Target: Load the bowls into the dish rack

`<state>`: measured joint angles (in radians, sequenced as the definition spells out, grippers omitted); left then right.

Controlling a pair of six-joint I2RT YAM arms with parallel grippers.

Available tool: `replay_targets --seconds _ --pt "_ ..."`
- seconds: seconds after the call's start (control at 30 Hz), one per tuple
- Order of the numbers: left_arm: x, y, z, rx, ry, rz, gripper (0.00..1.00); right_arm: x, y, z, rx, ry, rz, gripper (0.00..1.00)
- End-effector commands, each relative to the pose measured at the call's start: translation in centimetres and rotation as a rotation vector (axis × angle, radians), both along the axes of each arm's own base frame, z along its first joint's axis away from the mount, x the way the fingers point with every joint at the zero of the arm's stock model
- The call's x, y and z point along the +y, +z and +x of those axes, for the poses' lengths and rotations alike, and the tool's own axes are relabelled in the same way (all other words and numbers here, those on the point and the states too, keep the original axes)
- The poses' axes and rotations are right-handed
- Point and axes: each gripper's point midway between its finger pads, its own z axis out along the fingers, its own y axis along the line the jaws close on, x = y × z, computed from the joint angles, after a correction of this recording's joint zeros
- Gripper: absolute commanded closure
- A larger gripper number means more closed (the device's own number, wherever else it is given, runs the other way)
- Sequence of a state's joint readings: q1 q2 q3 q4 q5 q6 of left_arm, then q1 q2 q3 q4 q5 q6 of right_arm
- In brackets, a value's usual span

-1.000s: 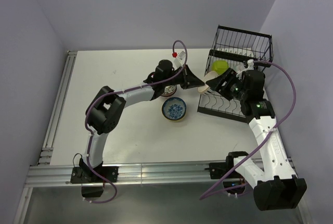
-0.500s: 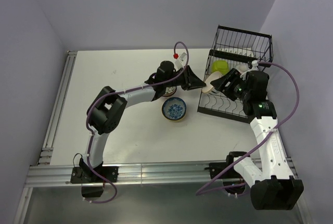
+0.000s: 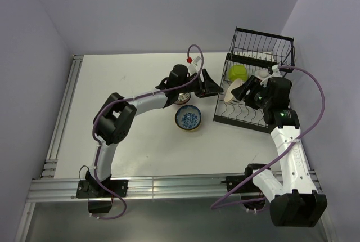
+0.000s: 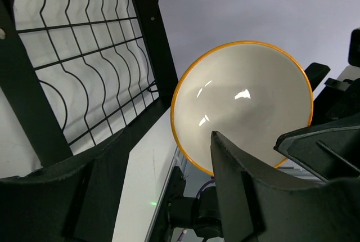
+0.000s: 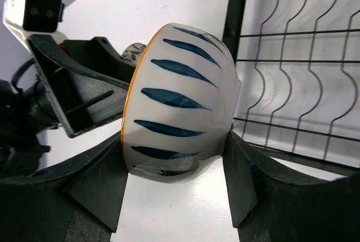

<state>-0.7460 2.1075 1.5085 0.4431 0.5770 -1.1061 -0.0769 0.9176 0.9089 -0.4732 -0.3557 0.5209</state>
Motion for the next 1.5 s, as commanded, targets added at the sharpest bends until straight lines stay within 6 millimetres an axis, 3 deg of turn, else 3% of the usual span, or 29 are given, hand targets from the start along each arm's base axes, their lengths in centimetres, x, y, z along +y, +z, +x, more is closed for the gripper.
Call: replay_targets --seconds 0.0,0.47,0.63,1.03,1.27,1.47 --pt "0.4 2.0 0.9 -0.08 0.003 -0.019 0.36 -1.3 2.2 0.7 -0.109 -0.01 -0.103 1.0" --pt "4.1 4.9 2.0 -0.198 0.009 0.012 0.26 -2.6 -1.6 1.9 -0.06 0.048 -0.268 1.0" --pt "6.2 5.8 2.8 -0.234 0.026 0.045 0.25 -2.9 -3.4 2.1 -0.021 0.05 -0.322 1.0" --pt "11.0 9.5 2.6 -0.356 0.035 0.059 0.23 -2.8 -7.1 3.1 0.03 0.096 -0.445 1.0" --pt "12.9 9.5 2.6 -0.401 0.031 0.11 0.21 -2.0 -8.6 3.7 0.049 0.142 -0.478 1.0" --pt "15.8 9.3 3.6 -0.407 0.073 0.149 0.21 -1.7 -9.6 4.1 0.069 0.159 -0.51 1.0"
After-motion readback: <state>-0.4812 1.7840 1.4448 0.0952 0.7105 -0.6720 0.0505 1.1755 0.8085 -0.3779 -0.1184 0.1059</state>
